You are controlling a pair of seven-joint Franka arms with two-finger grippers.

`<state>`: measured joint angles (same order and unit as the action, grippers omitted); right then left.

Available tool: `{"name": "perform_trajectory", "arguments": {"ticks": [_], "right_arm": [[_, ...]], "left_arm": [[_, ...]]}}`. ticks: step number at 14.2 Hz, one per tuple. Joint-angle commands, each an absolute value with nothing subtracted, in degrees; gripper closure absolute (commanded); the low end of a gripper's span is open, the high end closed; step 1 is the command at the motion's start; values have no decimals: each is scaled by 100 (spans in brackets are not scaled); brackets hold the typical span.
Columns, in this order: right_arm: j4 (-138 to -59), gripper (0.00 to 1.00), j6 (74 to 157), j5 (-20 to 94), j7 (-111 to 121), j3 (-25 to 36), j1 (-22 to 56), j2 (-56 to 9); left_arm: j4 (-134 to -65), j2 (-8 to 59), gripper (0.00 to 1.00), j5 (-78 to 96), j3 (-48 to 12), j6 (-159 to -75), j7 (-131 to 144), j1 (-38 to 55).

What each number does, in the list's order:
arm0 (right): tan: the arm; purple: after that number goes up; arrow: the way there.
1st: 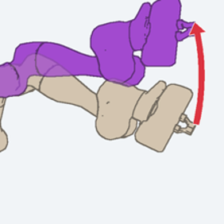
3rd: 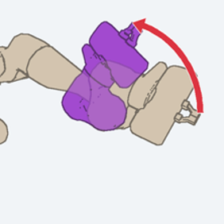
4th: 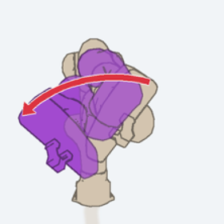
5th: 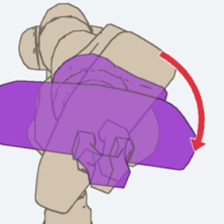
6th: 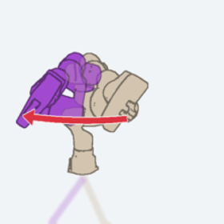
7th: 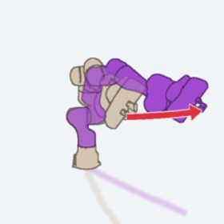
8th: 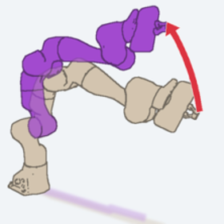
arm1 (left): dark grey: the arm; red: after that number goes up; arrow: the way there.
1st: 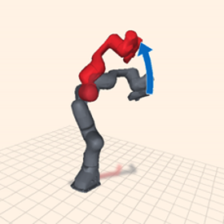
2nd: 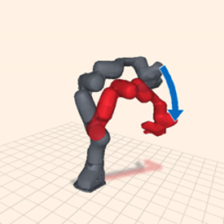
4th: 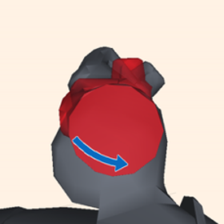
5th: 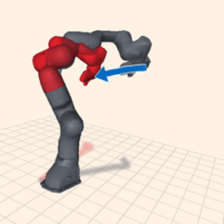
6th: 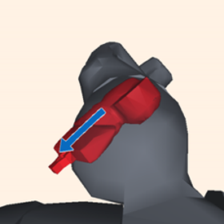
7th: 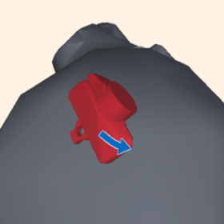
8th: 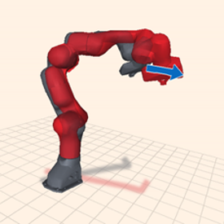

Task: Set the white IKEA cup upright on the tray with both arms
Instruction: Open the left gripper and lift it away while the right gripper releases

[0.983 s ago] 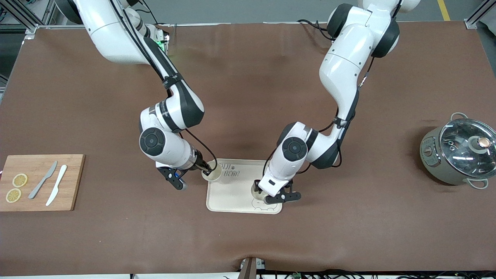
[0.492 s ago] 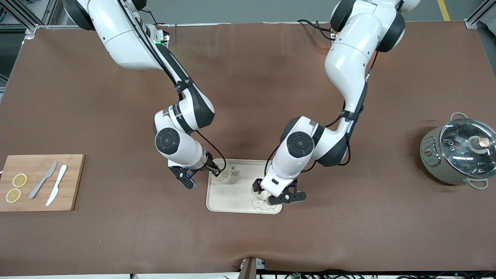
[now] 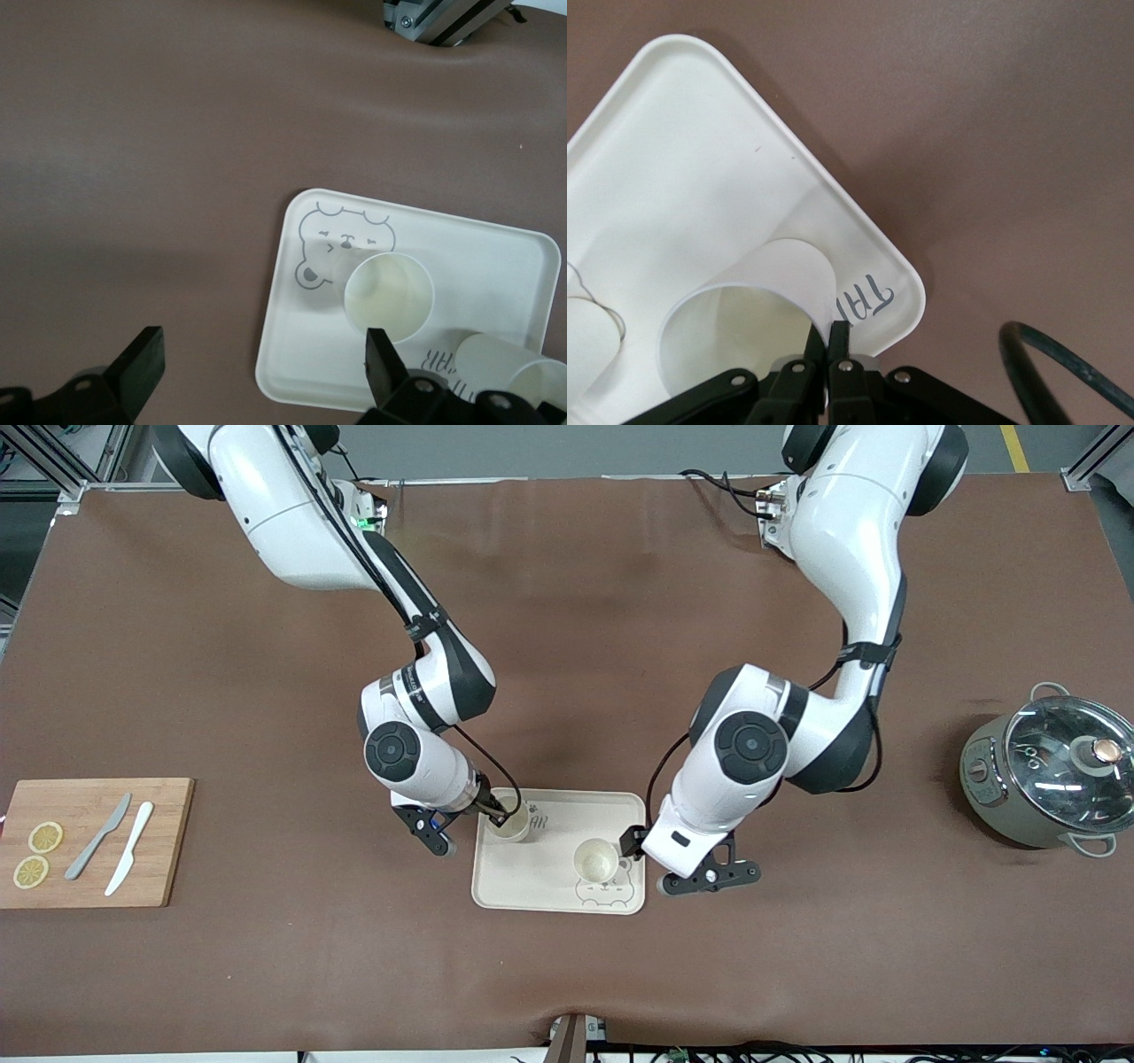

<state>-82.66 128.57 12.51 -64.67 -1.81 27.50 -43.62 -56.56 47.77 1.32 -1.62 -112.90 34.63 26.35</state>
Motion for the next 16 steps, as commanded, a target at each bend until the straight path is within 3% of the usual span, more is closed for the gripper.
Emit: {"name": "perform_trajectory", "arguments": {"ticks": [1,2,3,5,8,13,16], "right_arm": [[-8095,88,12823,1327,-6522,-132,2813,-4456],[-8095,59,12797,1327,-6521,-132,2812,-4447],[-8095,21,12771,1310,-6521,-123,2821,-4439],[-8095,0,12735,1283,-6504,-123,2821,-4412],[-7999,0,12709,1178,-6443,-114,2778,-4351],[-7138,0,11261,1116,-6442,-79,2681,-4324],[-6926,0,10934,1125,-6425,-71,2523,-4289]], "left_arm": [[-5739,4422,0,211,-193,-10830,3016,2444],[-5739,4299,0,220,-202,-10689,2884,2348],[-5739,4141,0,228,-228,-10505,2726,2234],[-5748,3869,0,333,-237,-10101,2305,1953],[-5748,3490,0,404,-237,-9573,1576,1417],[-5896,3068,0,448,-246,-9132,826,599],[-6099,2892,0,694,-246,-9193,703,378]]}}
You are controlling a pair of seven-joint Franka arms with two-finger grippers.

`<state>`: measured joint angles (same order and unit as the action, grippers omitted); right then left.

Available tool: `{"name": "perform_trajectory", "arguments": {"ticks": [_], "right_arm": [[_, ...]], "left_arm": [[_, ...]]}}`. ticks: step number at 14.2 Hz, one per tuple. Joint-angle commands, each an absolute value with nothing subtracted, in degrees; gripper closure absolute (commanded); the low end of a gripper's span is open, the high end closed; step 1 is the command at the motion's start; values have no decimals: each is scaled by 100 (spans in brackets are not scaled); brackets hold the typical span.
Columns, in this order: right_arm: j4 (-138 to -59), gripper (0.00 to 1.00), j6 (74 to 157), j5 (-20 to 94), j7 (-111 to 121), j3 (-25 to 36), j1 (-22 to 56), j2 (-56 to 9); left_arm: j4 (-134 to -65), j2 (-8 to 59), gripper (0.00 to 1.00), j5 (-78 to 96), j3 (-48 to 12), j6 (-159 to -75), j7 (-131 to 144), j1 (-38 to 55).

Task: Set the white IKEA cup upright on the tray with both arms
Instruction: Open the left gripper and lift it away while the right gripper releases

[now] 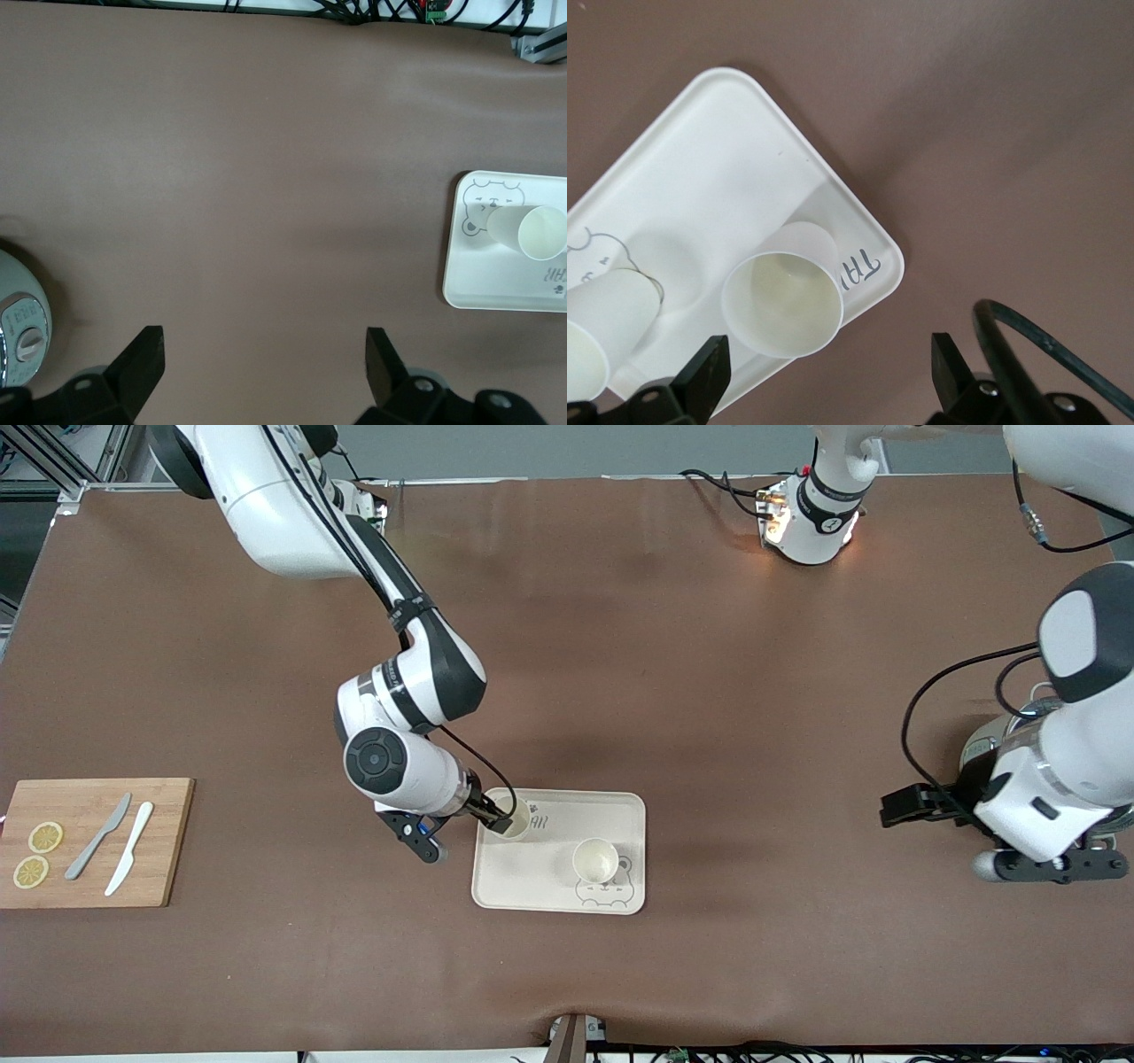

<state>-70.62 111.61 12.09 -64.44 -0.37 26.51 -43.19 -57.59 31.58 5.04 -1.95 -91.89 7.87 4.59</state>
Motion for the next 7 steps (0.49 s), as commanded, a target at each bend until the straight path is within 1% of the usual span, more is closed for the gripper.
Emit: {"name": "perform_trajectory", "arguments": {"ticks": [1,2,3,4,6,7], "right_arm": [[-6917,0,10847,1116,-6407,-70,2470,-4246],[-6917,0,10828,1090,-6225,-79,2400,-4193],[-6917,0,10802,1020,-5918,-79,2312,-4123],[-6926,0,10689,985,-5698,-97,2225,-3974],[-6943,0,10495,984,-5328,-97,2014,-3798],[-6987,0,10416,976,-5178,-88,1943,-3666]], "left_arm": [[-6239,2805,0,694,-237,-9228,703,378],[-6484,2691,0,694,-237,-9376,703,378],[-6904,2489,0,694,-237,-9682,703,378],[-7543,2191,0,694,-237,-10208,712,378],[-9098,1462,0,694,-237,-11595,747,387],[-9453,1302,0,694,-237,-11915,756,387]]}}
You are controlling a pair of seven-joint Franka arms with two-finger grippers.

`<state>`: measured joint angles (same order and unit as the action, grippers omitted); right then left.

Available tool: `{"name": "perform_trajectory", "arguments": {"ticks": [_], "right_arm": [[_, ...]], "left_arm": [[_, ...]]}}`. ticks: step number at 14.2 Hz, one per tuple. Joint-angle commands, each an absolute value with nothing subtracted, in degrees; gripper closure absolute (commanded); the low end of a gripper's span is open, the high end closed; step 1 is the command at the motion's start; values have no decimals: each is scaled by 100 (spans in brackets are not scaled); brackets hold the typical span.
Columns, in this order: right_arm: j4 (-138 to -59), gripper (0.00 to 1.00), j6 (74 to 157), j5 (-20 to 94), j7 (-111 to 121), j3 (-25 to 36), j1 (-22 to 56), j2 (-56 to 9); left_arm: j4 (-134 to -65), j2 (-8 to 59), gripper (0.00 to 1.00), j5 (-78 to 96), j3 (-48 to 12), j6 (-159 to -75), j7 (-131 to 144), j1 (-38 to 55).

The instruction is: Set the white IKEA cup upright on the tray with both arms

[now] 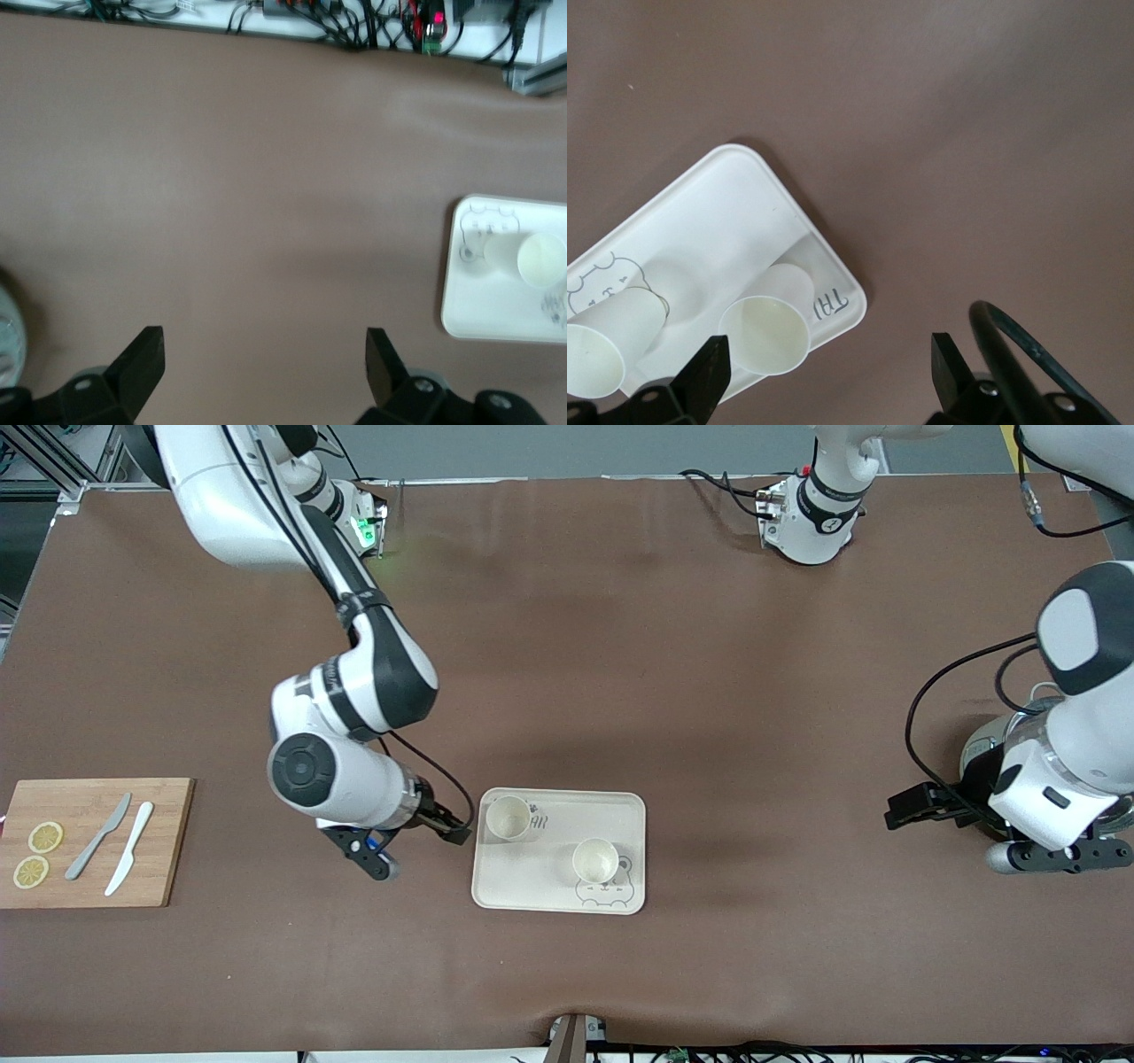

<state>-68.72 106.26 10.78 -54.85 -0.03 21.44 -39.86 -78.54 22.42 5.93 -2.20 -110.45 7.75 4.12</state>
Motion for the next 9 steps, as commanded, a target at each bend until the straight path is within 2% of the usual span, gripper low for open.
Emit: {"name": "perform_trajectory", "arguments": {"ticks": [1,4,7,9], "right_arm": [[-7005,0,10337,976,-5029,-88,1855,-3587],[-7022,0,10021,897,-4370,-70,1644,-3393],[-7057,0,9818,248,-3475,-79,1538,-3209],[-7066,0,9617,176,-3060,-88,1364,-3086]], "left_arm": [[-9518,1283,0,694,-237,-11927,756,387],[-9615,1196,0,694,-229,-11927,800,387],[-9703,1099,0,668,-228,-11909,799,369],[-9642,1099,0,607,-211,-11665,765,378]]}}
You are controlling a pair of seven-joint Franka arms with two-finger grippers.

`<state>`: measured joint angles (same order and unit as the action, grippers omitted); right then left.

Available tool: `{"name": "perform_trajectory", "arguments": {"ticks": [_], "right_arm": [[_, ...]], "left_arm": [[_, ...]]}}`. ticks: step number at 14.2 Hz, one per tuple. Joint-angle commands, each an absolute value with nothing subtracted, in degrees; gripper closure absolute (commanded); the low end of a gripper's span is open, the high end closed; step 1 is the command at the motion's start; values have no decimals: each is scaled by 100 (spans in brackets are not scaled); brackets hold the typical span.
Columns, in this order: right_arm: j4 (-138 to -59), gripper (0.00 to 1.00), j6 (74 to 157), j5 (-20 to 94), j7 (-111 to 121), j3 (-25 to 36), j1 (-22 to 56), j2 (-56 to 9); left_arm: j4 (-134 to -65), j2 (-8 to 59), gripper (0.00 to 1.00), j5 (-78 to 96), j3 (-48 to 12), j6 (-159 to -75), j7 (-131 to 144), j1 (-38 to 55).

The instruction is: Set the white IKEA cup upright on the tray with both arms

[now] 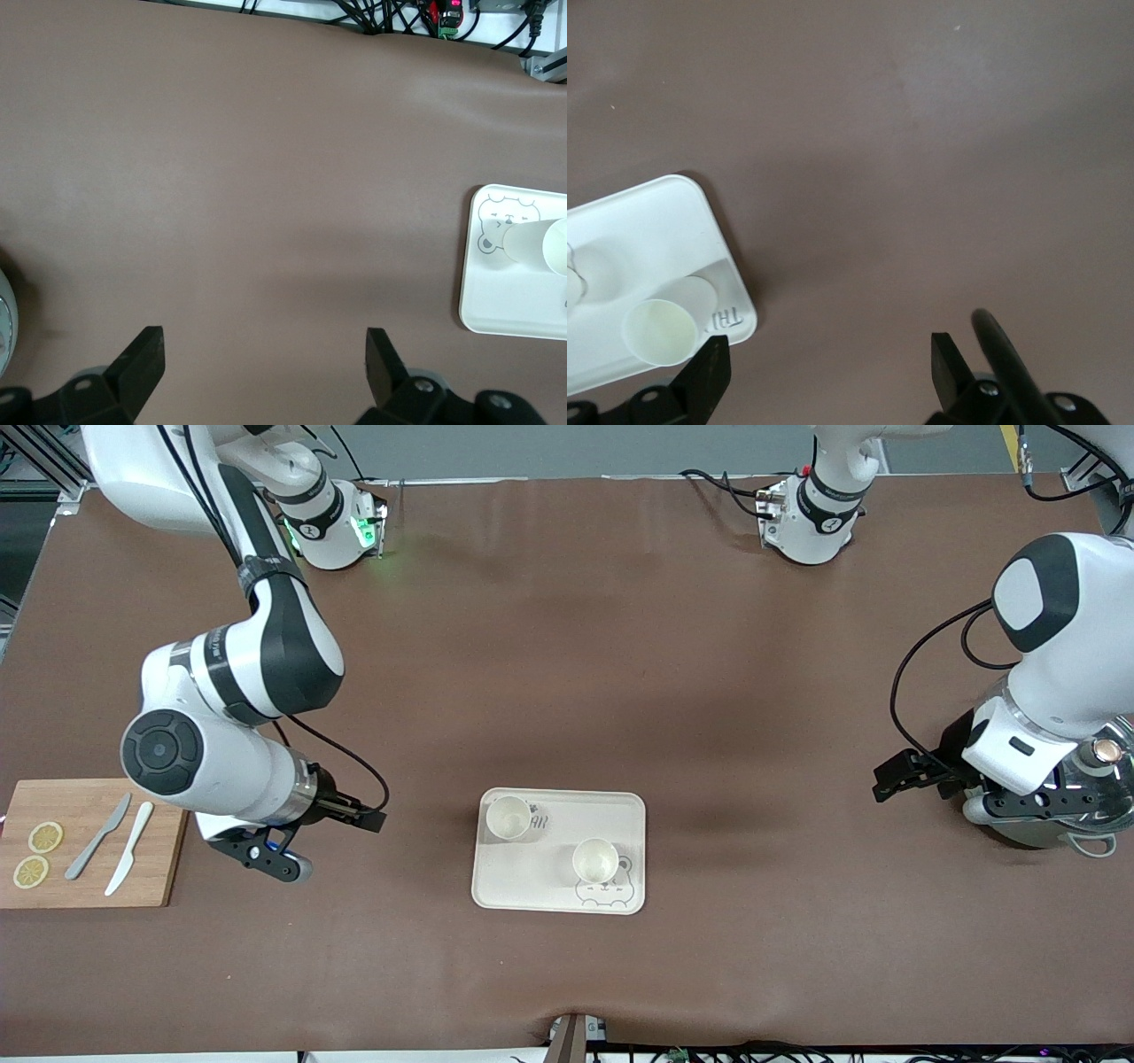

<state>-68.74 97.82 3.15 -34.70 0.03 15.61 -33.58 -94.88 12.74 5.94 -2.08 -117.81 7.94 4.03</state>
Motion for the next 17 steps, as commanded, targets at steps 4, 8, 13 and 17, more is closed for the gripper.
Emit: {"name": "perform_trajectory", "arguments": {"ticks": [4,8,13,17], "right_arm": [[-7232,0,9422,185,-2428,-88,1108,-2778],[-7453,0,9256,184,-1540,-88,836,-2426],[-7514,0,8886,185,-924,-88,519,-2101],[-8032,0,8930,211,-238,-97,194,-1548]], "left_arm": [[-9518,967,0,-35,-229,-11127,686,361],[-9562,529,0,53,-220,-10645,694,229],[-9554,281,0,61,-220,-10397,712,229],[-9527,290,0,62,-220,-10397,730,237]]}}
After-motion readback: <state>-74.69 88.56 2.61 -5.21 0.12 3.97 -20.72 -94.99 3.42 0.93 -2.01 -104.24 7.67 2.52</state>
